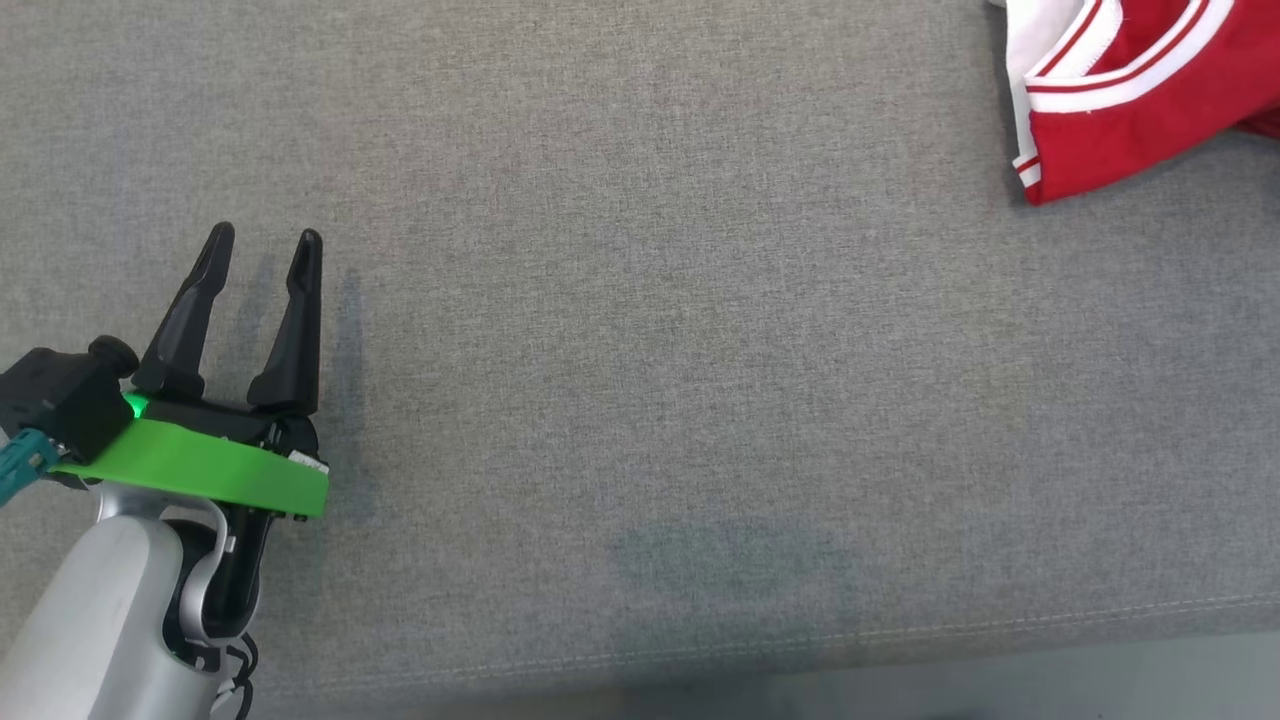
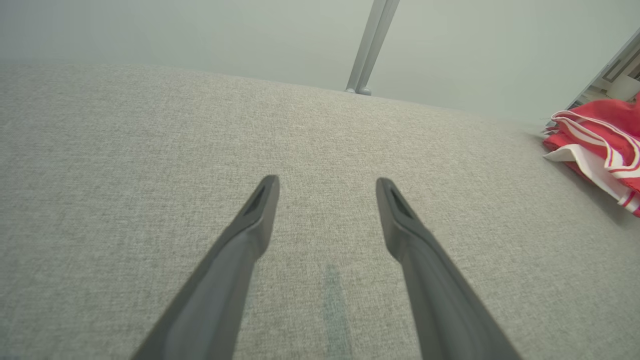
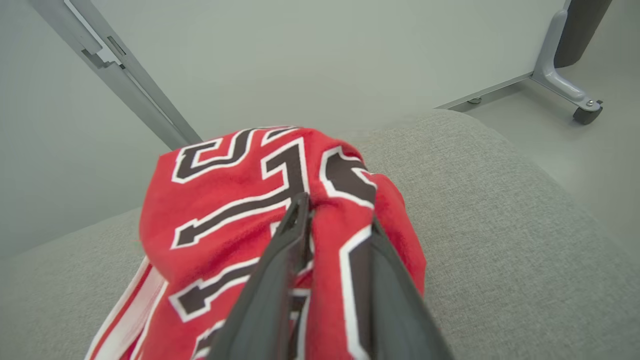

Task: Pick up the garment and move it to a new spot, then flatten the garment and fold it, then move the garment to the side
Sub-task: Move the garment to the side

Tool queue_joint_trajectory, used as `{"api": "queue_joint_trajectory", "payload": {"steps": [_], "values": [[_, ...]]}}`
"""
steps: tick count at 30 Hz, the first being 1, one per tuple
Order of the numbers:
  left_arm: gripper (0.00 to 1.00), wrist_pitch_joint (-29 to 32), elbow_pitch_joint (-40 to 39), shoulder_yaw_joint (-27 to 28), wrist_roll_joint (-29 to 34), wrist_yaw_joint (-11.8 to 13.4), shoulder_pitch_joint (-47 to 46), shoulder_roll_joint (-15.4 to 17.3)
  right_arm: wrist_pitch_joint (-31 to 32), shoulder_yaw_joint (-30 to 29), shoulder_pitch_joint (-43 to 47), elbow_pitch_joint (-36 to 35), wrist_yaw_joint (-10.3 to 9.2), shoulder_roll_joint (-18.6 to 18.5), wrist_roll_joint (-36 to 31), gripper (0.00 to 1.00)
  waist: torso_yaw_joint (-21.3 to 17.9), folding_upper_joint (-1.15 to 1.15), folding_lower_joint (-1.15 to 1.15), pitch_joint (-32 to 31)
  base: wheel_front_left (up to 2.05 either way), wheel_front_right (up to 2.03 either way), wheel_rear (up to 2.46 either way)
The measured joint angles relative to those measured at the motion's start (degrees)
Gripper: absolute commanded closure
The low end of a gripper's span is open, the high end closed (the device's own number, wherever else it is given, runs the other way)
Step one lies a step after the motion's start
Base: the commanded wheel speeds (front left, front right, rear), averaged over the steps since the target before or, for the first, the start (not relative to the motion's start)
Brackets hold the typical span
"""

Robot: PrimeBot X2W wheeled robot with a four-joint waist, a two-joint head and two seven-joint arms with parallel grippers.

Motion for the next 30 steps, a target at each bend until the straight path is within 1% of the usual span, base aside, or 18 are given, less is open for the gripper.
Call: {"api": "queue_joint_trajectory", "payload": {"steps": [5,8,11,12,13,16,20,22,25,28,30], "values": [[0.0,-0.13,0.48,0.01,0.33,-1.01,-0.07,-0.35,-2.6,1.02,0.55,3.07,-3.33,2.36,-2.37,0.0,0.27,0.0,0.0,-0.1,0.0,0.0,0.0],[0.0,-0.13,1.24,0.15,0.53,-1.21,-0.08,-1.03,-4.67,1.77,1.53,5.04,-5.32,2.74,-4.1,0.0,0.4,0.0,0.0,-0.86,0.0,0.0,0.0],[0.0,-0.13,1.94,0.81,0.7,-1.52,-0.09,-2.12,-6.53,1.91,2.41,7.08,-6.82,3.28,-4.61,0.0,0.52,0.0,0.0,-1.96,0.0,0.0,0.0],[0.0,-0.13,2.01,1.16,0.75,-1.54,-0.09,-2.4,-6.84,1.94,2.77,7.8,-6.87,3.61,-4.79,0.0,0.56,0.0,0.0,-2.41,0.0,0.0,0.0],[0.0,-0.13,2.11,1.53,0.94,-1.72,-0.1,-2.76,-7.09,1.93,3.27,8.34,-7.32,3.87,-5.0,0.0,0.6,0.0,0.0,-2.88,0.0,0.0,0.0],[0.0,-0.13,2.67,1.99,1.59,-1.98,-0.09,-3.79,-7.95,1.9,4.66,9.31,-7.31,4.44,-5.6,0.0,0.68,0.0,0.0,-4.54,0.0,0.0,0.0],[0.0,-0.13,3.97,3.31,2.01,-2.04,0.11,-4.53,-8.62,1.88,5.05,8.76,-7.15,5.16,-6.75,0.0,0.69,0.0,0.0,-7.18,0.0,0.0,0.0],[0.0,-0.14,4.2,3.67,2.02,-2.04,0.39,-4.97,-8.95,1.85,5.14,7.72,-7.04,5.72,-7.5,0.0,0.64,0.0,0.0,-8.6,0.0,0.0,0.0],[0.0,-0.14,5.13,4.13,2.47,-2.26,1.68,-5.41,-9.05,1.86,5.79,5.8,-6.12,6.41,-8.71,0.0,0.48,0.0,0.0,-10.86,0.0,0.0,0.0],[0.0,-0.14,5.9,4.95,2.6,-2.26,3.14,-5.55,-9.05,1.56,6.39,3.22,-5.6,7.09,-10.7,0.0,0.22,0.0,0.0,-13.15,0.0,0.0,0.0],[0.0,-0.13,6.04,5.1,2.71,-2.26,3.52,-5.6,-9.04,1.01,6.46,1.85,-5.55,7.39,-11.6,0.0,0.11,0.0,0.0,-13.92,0.0,0.0,0.0]]}}
